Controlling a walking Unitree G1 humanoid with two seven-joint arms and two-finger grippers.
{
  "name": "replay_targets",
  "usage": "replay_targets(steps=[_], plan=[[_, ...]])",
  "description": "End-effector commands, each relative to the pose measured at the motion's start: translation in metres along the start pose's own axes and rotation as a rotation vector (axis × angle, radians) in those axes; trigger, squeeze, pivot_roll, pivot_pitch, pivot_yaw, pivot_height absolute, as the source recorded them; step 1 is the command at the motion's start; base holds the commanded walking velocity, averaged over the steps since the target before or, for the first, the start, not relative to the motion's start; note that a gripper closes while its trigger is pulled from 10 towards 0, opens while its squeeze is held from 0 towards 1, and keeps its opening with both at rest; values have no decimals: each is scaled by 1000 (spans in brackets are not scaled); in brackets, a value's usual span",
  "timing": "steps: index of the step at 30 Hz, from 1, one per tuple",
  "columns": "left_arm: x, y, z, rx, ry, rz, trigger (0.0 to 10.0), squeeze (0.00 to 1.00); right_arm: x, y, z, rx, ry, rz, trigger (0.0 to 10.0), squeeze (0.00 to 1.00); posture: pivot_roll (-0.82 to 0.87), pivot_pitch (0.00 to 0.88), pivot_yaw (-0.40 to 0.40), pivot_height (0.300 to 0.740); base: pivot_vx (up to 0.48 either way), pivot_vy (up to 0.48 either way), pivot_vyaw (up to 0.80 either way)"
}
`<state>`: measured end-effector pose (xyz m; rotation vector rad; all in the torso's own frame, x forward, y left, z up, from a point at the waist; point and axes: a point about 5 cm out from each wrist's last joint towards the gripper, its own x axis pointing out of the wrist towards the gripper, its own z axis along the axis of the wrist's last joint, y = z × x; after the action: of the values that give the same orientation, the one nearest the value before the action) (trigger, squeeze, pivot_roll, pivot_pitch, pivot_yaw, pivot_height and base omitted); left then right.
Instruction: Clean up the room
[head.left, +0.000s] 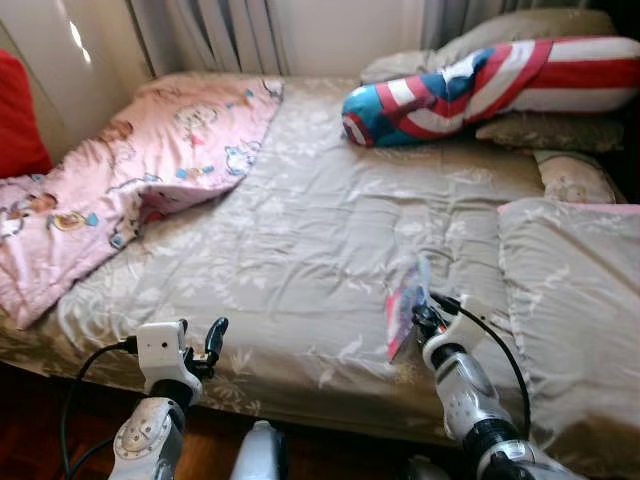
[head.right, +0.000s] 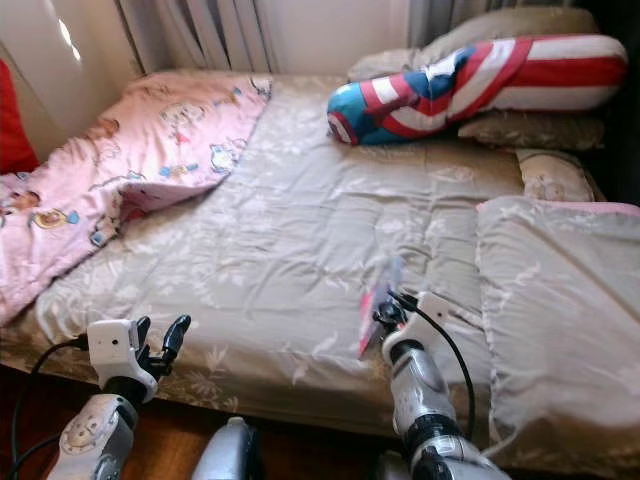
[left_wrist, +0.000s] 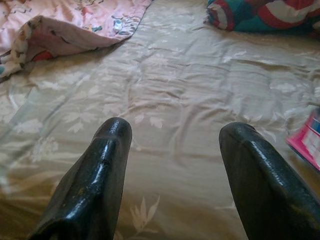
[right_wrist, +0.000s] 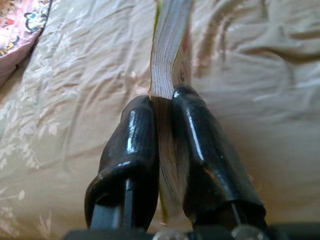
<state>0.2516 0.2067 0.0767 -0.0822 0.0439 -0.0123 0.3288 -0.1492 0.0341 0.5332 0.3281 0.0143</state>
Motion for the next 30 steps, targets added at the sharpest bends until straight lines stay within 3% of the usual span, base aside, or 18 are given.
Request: replay_targets(steps=[1, 7, 19, 25, 30], plan=[[-6, 4, 2, 10, 12, 8, 10000, 0, 6, 8, 13, 18, -32, 30, 10000, 0, 138, 193, 29, 657, 0, 0, 0], [-18, 4, 5, 21, 27, 8, 10000, 0, 8, 7, 22, 80, -70, 44, 10000, 0, 175, 233, 43, 657, 0, 0, 0], [-55, 9, 16, 61, 79, 17, 10000, 0, 7, -12, 33, 151, -83, -84, 10000, 0, 244, 340, 87, 657, 0, 0, 0], [-66, 8, 23, 72, 101, 13, 10000, 0, 3, -23, 27, 152, -51, -136, 10000, 0, 264, 373, 102, 657, 0, 0, 0], [-81, 13, 23, 84, 153, 30, 10000, 0, 0, -34, 29, 228, -85, -208, 10000, 0, 274, 408, 116, 657, 0, 0, 0]])
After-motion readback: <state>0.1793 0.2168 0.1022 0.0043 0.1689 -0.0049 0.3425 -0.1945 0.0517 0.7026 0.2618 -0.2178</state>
